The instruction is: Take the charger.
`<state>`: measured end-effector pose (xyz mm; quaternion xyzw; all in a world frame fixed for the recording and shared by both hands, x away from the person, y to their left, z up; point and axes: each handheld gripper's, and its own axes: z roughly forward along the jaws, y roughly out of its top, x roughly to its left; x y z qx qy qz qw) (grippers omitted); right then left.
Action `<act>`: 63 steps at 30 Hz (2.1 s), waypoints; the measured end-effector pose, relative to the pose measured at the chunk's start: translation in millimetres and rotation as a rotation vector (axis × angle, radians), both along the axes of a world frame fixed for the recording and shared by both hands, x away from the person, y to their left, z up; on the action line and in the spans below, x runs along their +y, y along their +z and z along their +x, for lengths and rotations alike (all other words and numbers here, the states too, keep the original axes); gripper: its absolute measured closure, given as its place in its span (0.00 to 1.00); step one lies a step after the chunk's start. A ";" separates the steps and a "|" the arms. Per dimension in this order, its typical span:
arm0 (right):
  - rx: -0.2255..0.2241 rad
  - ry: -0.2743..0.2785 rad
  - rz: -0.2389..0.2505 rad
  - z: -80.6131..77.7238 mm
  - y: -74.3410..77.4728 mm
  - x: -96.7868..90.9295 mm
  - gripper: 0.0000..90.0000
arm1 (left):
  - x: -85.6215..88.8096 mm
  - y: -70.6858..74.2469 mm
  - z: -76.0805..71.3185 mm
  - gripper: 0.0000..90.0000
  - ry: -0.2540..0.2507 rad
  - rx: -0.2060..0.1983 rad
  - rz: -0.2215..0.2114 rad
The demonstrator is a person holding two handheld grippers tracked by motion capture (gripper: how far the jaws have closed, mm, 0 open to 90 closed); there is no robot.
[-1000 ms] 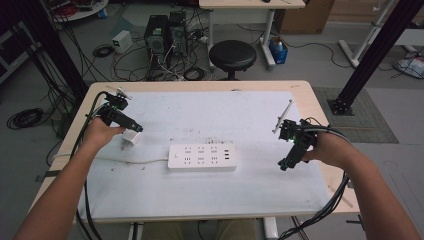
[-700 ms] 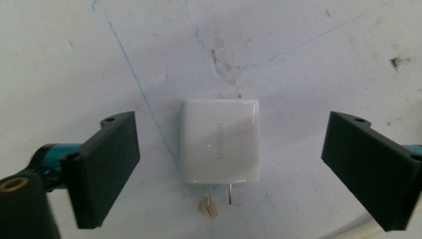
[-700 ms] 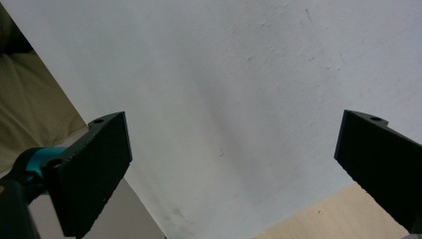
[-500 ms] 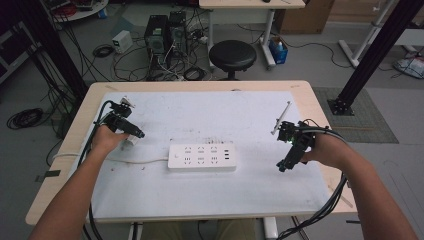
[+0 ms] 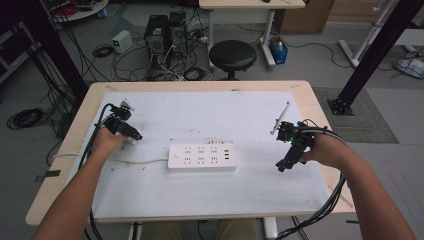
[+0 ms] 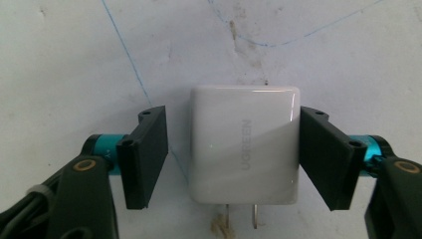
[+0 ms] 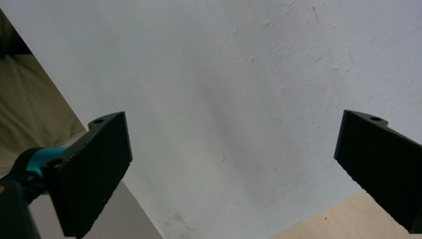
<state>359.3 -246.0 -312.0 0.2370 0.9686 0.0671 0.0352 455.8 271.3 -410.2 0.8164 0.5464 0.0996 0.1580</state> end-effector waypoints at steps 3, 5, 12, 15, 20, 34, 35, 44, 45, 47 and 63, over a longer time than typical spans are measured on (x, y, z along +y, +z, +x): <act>0.001 -0.003 0.005 0.4 -0.8 1.0 0.01 | -1.6 -0.5 -0.7 0.45 -0.019 -0.002 -0.011; 0.000 0.003 -0.004 0.8 -0.8 0.9 0.01 | -2.2 -0.7 -0.7 0.47 -0.020 -0.005 -0.002; -0.003 -0.006 0.007 1.1 -2.3 -0.1 0.01 | -3.3 1.9 -2.6 0.47 -0.046 -0.027 0.003; -0.003 -0.020 0.006 0.7 -2.6 -0.5 0.01 | -2.2 7.9 -4.9 0.47 -0.062 -0.047 -0.008; -0.006 -0.025 0.013 0.8 -2.8 -1.0 0.01 | -1.0 16.8 -10.6 0.47 -0.084 -0.078 -0.034; -0.040 -0.036 0.030 -3.8 -0.2 -0.8 0.01 | -11.4 79.2 -45.9 0.47 -0.298 -0.233 -0.075; -0.038 -0.045 0.024 -4.8 -0.3 0.0 0.01 | -14.1 82.7 -49.1 0.47 -0.317 -0.242 -0.075; -0.050 -0.023 0.048 -9.7 -1.3 1.9 0.01 | -30.7 103.6 -72.0 0.47 -0.486 -0.285 -0.087; -0.053 -0.024 0.047 -10.6 -0.5 1.7 0.01 | -32.5 104.1 -74.4 0.47 -0.492 -0.289 -0.093; -0.059 -0.019 0.054 -11.6 -0.3 0.9 0.01 | -34.9 106.4 -78.5 0.47 -0.509 -0.289 -0.083; -0.067 -0.021 0.070 -11.8 -2.1 4.8 0.01 | -48.7 105.8 -97.0 0.47 -0.606 -0.296 -0.077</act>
